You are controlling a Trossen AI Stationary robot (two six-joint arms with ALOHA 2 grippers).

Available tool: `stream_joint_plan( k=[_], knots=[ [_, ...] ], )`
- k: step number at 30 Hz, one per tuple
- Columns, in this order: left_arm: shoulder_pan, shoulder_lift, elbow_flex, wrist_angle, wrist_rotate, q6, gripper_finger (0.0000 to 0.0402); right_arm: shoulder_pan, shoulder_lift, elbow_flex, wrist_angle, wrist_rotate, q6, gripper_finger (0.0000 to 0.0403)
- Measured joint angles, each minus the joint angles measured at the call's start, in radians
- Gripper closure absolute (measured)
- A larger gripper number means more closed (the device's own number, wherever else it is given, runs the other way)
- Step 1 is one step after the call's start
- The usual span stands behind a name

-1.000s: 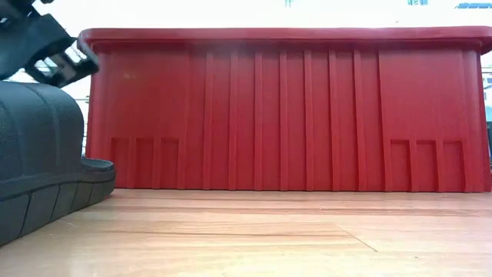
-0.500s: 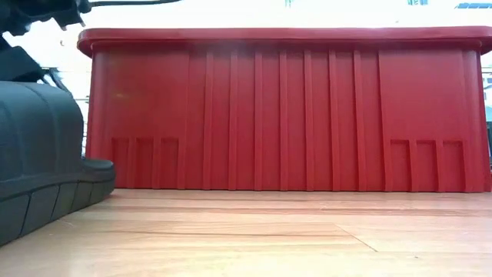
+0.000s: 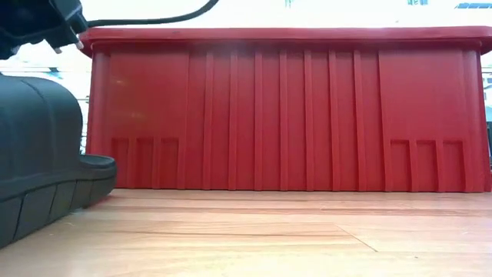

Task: Pick and place slides into bin
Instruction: Put the black slipper into the red bin

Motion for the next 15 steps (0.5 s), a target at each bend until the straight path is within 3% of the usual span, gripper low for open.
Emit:
stream_joint_plan(
  k=[7,15],
  knots=[
    [0.018,0.000,0.000,0.049,0.041,-0.009,0.0389,0.000,0.000,0.000,0.001,0.000,-0.002,0.0236],
    [0.019,-0.009,0.045,0.072,0.159,-0.038,0.0391,0.000,0.000,0.000,0.003,0.000,-0.002,0.0236]
  ],
)
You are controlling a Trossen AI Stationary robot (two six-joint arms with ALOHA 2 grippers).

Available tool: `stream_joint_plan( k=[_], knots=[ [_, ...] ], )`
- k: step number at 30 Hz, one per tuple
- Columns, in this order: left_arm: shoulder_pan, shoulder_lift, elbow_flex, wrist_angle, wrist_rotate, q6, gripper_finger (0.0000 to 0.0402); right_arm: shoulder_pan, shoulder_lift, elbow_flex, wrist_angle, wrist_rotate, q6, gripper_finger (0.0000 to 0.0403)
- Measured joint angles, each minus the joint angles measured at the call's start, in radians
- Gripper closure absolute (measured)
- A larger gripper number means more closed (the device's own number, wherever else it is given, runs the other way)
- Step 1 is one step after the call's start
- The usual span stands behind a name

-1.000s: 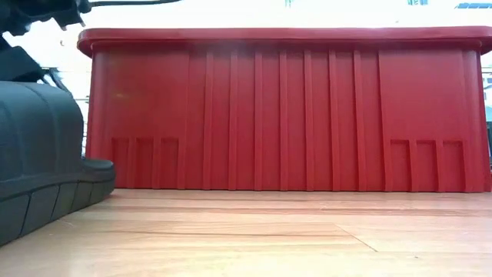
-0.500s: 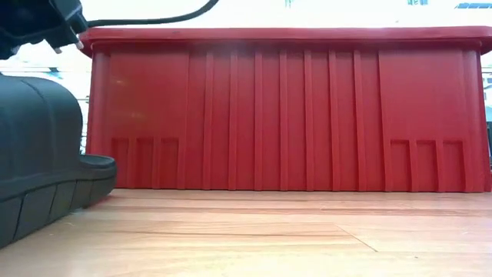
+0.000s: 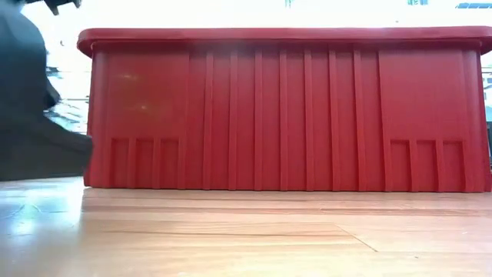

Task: Pick and place slides into bin
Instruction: Put the black slipper into the red bin

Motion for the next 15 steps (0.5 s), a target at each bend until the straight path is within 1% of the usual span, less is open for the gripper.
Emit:
stream_joint_plan(
  k=[3,8,15],
  knots=[
    [-0.001,-0.032,0.029,0.000,0.033,-0.004,0.0396,0.000,0.000,0.000,0.000,0.000,0.000,0.0236],
    [0.010,-0.137,0.078,-0.004,0.054,0.020,0.0397,0.000,0.000,0.000,0.001,0.004,0.000,0.0236],
    [0.023,-0.289,0.164,-0.109,0.092,0.011,0.0397,-0.002,0.000,0.000,0.002,0.006,-0.033,0.0236]
  ],
)
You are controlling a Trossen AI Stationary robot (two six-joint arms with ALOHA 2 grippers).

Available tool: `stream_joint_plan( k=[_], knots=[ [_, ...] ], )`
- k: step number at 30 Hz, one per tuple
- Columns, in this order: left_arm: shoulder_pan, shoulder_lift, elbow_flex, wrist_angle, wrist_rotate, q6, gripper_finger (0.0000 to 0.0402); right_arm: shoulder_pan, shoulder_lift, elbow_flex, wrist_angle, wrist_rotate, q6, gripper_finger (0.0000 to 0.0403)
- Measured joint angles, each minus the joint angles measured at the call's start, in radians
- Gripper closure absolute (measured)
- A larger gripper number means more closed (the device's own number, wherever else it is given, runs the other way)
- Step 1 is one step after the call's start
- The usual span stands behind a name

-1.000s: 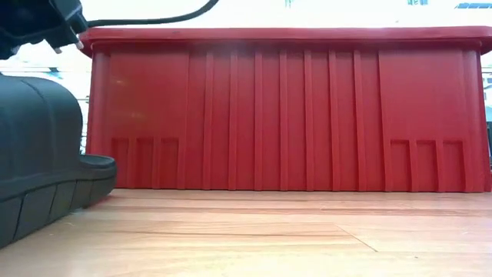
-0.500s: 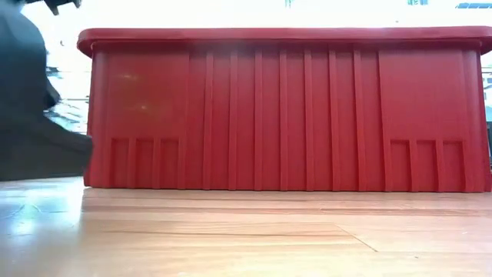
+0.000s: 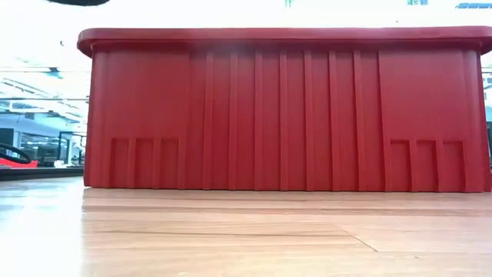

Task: Pick and place slides into bin
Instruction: Put the black slipper into the red bin

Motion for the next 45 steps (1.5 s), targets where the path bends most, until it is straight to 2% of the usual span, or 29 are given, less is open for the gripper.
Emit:
stream_joint_plan(
  k=[5,11,18,23,28,37,41,45],
  knots=[
    [0.005,-0.075,0.117,-0.187,0.001,0.034,0.0396,0.000,0.000,0.000,0.011,0.000,-0.002,0.0236],
    [0.069,-0.103,0.369,-0.608,-0.004,0.189,0.0397,0.000,0.000,0.000,0.014,-0.001,-0.026,0.0236],
    [0.225,-0.102,0.684,-1.067,-0.012,0.408,0.0397,0.000,0.000,0.000,0.018,-0.001,-0.044,0.0236],
    [0.362,-0.103,0.840,-1.335,-0.054,0.580,0.0399,0.000,0.000,0.000,0.018,-0.001,-0.047,0.0236],
    [0.545,-0.103,0.897,-1.490,-0.055,0.756,0.0398,0.000,0.000,0.000,0.021,-0.001,-0.047,0.0236],
    [0.894,-0.041,0.900,-1.689,-0.029,1.072,0.0398,0.000,0.000,0.000,0.027,-0.001,-0.044,0.0236],
    [1.007,0.022,0.900,-1.771,-0.056,1.206,0.0399,0.000,0.000,0.000,0.028,-0.001,-0.020,0.0236],
    [1.084,0.090,0.899,-1.774,-0.077,1.325,0.0398,0.000,0.000,0.000,0.028,-0.001,-0.018,0.0236]
  ],
)
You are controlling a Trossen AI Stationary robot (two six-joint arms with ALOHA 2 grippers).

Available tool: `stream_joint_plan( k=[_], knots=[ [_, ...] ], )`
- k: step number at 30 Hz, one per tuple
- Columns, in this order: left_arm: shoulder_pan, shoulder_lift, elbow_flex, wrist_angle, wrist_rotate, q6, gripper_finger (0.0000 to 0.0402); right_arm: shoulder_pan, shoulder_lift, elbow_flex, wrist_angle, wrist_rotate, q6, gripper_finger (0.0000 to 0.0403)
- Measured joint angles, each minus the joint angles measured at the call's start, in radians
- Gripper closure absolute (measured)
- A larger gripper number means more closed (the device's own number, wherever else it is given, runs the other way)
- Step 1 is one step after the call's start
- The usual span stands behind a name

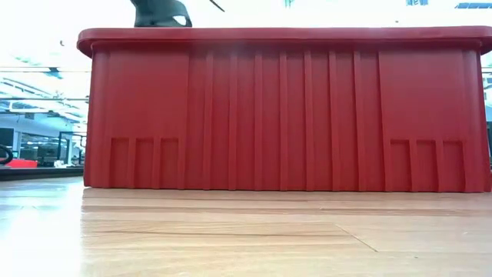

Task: Pick and place slides into bin
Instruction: Put the black slipper into the red bin

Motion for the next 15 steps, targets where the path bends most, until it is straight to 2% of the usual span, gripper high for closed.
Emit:
stream_joint_plan(
  k=[9,15],
  knots=[
    [0.103,0.169,0.018,-0.002,-0.054,0.199,0.0399,0.000,0.000,0.000,0.000,0.000,0.024,0.0236],
    [0.137,0.266,0.019,0.003,-0.108,0.265,0.0398,0.000,0.000,0.000,-0.003,0.000,0.023,0.0236]
  ],
)
